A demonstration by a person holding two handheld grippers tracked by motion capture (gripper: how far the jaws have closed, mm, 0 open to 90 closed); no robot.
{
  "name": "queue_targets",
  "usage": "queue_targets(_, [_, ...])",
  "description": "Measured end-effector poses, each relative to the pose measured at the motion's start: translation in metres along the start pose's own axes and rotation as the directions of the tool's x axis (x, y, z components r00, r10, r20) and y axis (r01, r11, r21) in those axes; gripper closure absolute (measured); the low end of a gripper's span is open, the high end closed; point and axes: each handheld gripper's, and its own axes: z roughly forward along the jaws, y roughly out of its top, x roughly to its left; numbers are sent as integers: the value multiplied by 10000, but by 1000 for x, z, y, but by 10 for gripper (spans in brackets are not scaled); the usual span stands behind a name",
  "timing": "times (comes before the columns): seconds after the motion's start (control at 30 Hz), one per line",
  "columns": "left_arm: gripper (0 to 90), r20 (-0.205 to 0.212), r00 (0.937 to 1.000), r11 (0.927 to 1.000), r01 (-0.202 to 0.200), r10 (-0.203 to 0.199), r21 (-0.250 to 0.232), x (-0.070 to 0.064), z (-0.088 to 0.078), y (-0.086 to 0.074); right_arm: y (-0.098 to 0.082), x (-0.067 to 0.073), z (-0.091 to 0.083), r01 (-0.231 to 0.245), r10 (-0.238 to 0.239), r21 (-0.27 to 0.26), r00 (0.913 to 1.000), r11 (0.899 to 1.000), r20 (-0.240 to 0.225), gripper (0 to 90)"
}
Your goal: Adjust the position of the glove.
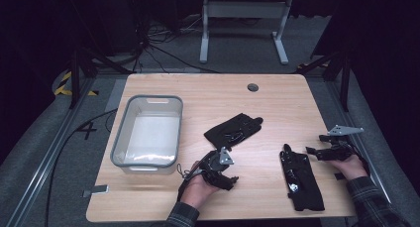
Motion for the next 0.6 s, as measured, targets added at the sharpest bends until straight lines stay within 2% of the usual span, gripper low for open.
queue_targets(0.13, [489, -103, 9999, 9999, 121, -122, -77, 4, -5, 12, 0, 0, 0, -1, 1, 3, 10000, 10000, -1, 166])
queue_targets(0.17, [582, -213, 9996, 9997, 199, -203, -170, 7, -7, 18, 0, 0, 0, 1, -1, 5, 10000, 10000, -1, 166])
queue_targets(0.23, [707, -225, 9994, 9995, 265, -269, -176, 10, -8, 22, 0, 0, 0, 17, -17, 7, 10000, 10000, -5, 166])
queue_targets(0.27, [707, -188, 9992, 9992, 357, -360, -153, 12, -9, 24, 0, 0, 0, 17, -17, 7, 10000, 10000, -5, 166])
queue_targets(0.4, [895, -316, 9978, 9981, 572, -579, -224, 19, -11, 32, 0, 0, 0, -6, 6, 1, 10000, 10000, 2, 166])
queue_targets(0.47, [899, -561, 9967, 9982, 580, -589, -181, 22, -11, 37, 0, 0, 0, 15, -15, 9, 10000, 10000, -6, 166])
queue_targets(0.5, [899, -778, 9944, 9972, 700, -717, -252, 27, -11, 42, 0, 0, 0, 17, -17, 9, 10000, 10000, -6, 165])
queue_targets(0.6, [899, -994, 9921, 9970, 744, -763, -223, 32, -9, 46, 0, 0, 0, 20, -20, 15, 10000, 10000, 13, 165])
